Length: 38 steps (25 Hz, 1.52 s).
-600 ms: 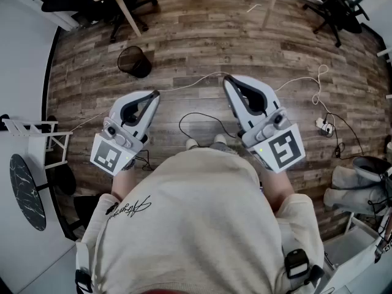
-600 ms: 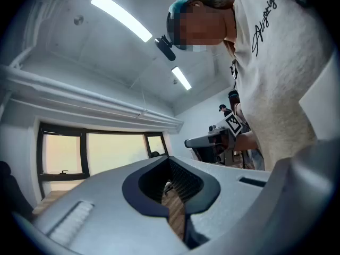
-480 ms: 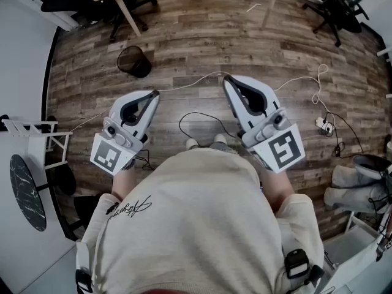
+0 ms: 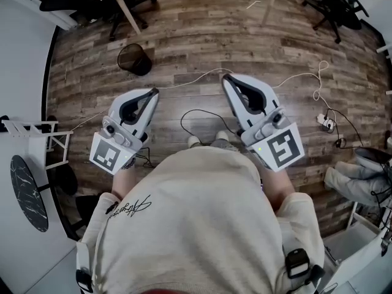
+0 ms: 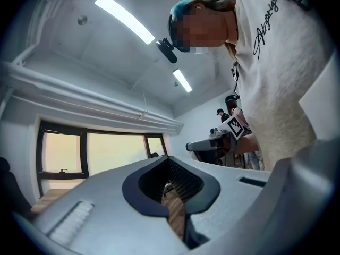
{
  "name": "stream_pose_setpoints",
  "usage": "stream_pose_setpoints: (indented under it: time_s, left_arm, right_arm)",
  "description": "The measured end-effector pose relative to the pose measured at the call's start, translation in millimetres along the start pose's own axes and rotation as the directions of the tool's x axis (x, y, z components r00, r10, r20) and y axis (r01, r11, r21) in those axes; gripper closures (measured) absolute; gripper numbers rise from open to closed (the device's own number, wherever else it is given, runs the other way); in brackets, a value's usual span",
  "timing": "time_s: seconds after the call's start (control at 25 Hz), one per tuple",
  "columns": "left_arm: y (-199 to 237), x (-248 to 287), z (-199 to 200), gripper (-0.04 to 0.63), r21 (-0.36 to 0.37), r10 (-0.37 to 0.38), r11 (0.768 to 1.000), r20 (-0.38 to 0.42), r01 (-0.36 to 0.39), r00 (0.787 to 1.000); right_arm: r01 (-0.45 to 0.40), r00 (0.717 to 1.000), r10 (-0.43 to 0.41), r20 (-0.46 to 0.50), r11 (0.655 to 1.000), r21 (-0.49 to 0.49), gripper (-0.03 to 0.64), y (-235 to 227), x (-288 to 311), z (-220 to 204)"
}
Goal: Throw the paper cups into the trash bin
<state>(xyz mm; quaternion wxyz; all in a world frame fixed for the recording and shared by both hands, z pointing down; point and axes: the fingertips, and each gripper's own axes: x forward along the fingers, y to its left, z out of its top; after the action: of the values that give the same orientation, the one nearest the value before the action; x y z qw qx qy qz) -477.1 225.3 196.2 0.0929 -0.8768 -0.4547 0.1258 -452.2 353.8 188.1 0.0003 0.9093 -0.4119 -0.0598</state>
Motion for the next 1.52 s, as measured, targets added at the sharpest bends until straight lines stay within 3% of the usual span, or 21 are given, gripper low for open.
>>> stream_pose_setpoints:
  time_s: [0.2, 0.44, 0.76, 1.16, 1.52]
  left_arm:
    - [7, -12, -2, 0.592, -0.006, -0.013, 1.0, 0.001, 0.013, 1.0]
    - [14, -31, -3, 0.592, -0.006, -0.043, 0.999, 0.023, 0.044, 0.999]
    - [22, -38, -12, 0.592, -0.031, -0.079, 0.996, 0.017, 0.079, 0.997]
    - [59, -18, -34, 0.592, -0.032, -0.066, 0.997, 0.017, 0.066, 0.998]
    - [123, 43, -65, 0.592, -0.038, -0.053, 0.998, 0.034, 0.055, 0.998]
  right_arm:
    - [0.03, 0.999, -0.03, 0.011, 0.999, -0.03, 0.606, 10, 9, 1]
    - [0.055, 0.998, -0.056, 0.039, 0.998, 0.021, 0.606, 27, 17, -3]
    - [0.05, 0.999, -0.05, 0.005, 0.998, 0.044, 0.606, 39, 28, -11]
    - [0.036, 0.998, -0.038, 0.051, 0.999, 0.04, 0.606, 6, 68, -17]
    - [0.026, 0.998, -0.028, 0.064, 0.999, 0.029, 0.606, -74, 125, -33]
